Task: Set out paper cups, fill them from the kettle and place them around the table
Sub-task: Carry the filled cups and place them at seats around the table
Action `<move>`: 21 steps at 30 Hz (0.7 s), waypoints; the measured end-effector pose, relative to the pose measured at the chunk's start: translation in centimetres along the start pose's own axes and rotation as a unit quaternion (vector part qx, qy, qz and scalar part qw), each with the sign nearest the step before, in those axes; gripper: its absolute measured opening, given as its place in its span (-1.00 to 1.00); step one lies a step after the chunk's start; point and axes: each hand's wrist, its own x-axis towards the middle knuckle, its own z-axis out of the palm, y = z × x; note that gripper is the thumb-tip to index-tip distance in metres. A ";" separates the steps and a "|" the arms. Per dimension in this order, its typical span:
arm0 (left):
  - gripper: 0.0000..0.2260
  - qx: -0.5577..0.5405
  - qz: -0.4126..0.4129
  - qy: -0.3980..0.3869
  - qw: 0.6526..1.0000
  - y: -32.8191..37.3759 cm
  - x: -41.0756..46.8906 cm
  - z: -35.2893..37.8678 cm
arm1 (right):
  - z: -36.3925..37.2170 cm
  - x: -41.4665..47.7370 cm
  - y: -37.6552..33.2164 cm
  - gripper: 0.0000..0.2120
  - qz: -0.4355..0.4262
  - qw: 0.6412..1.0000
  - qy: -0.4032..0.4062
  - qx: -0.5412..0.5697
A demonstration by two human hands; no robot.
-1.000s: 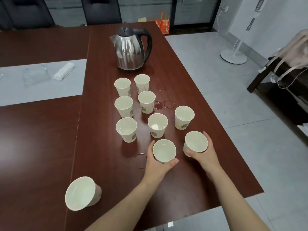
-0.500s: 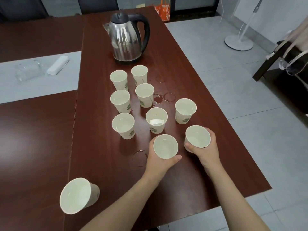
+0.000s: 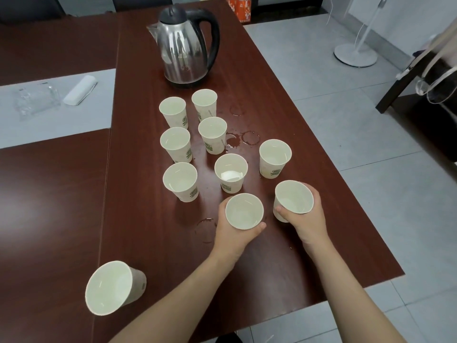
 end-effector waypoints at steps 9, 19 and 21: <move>-0.34 -0.012 0.004 0.002 1.000 0.5 0.1 0.2 | 0.6 -0.1 -0.1 -0.30 -0.012 1.000 -0.003 0.009; -0.37 -0.057 0.027 -0.009 0.998 2.7 -0.4 0.4 | 0.5 -0.9 -2.3 -0.36 -0.016 0.998 -0.014 0.067; -0.36 -0.063 0.033 -0.011 0.997 3.8 -0.5 0.3 | 0.4 -0.9 -3.7 -0.33 -0.015 0.996 -0.030 0.083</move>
